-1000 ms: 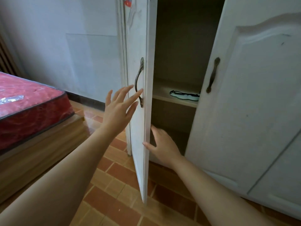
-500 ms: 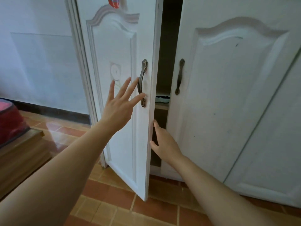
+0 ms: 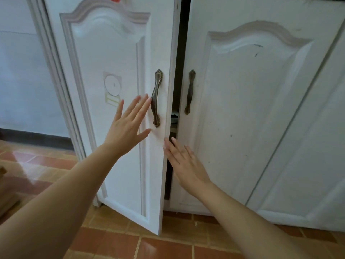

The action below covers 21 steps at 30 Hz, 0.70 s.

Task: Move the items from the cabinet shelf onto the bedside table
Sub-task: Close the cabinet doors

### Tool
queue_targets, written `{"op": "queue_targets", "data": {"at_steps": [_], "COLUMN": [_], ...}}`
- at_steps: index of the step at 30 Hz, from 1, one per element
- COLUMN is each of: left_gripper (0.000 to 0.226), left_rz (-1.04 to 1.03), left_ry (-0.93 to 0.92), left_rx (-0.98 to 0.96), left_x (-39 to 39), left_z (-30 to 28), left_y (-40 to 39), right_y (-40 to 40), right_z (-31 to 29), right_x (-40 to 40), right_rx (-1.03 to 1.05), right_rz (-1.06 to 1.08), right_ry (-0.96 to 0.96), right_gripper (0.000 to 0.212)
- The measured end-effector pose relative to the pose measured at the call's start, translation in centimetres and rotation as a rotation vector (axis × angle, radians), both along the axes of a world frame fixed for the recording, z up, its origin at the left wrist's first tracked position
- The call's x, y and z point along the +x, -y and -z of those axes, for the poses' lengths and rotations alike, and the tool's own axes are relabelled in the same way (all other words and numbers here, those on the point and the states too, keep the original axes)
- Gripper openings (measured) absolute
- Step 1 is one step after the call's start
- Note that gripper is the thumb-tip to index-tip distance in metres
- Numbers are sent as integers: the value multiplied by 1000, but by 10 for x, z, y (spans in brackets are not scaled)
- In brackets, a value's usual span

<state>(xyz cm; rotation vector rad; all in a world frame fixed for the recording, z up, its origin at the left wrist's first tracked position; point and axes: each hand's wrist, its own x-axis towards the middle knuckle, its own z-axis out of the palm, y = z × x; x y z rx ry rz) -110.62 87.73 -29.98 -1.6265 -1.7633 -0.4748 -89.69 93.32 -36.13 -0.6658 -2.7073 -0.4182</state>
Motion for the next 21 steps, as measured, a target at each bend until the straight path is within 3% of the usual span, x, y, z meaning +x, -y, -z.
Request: {"op": "queue_targets", "data": {"at_steps": [4,14,21], "left_gripper": [89,84,94], "left_rz": [-17,-82,-171], "left_ry": [21,-108,-135], "left_rx": [1,-27,-69], "left_x": [-10,-20,-12], "left_z": [1,5,4], "left_y": [-15,-51,-76], "right_y": [-13,-52,-72], "right_z": [6,12,10], "right_x": [-7,-19,-30], "right_rx": [214,312,333], "right_rz": [59,232,299], "right_ry": [9,137,147], "right_gripper": [87,107,92]}}
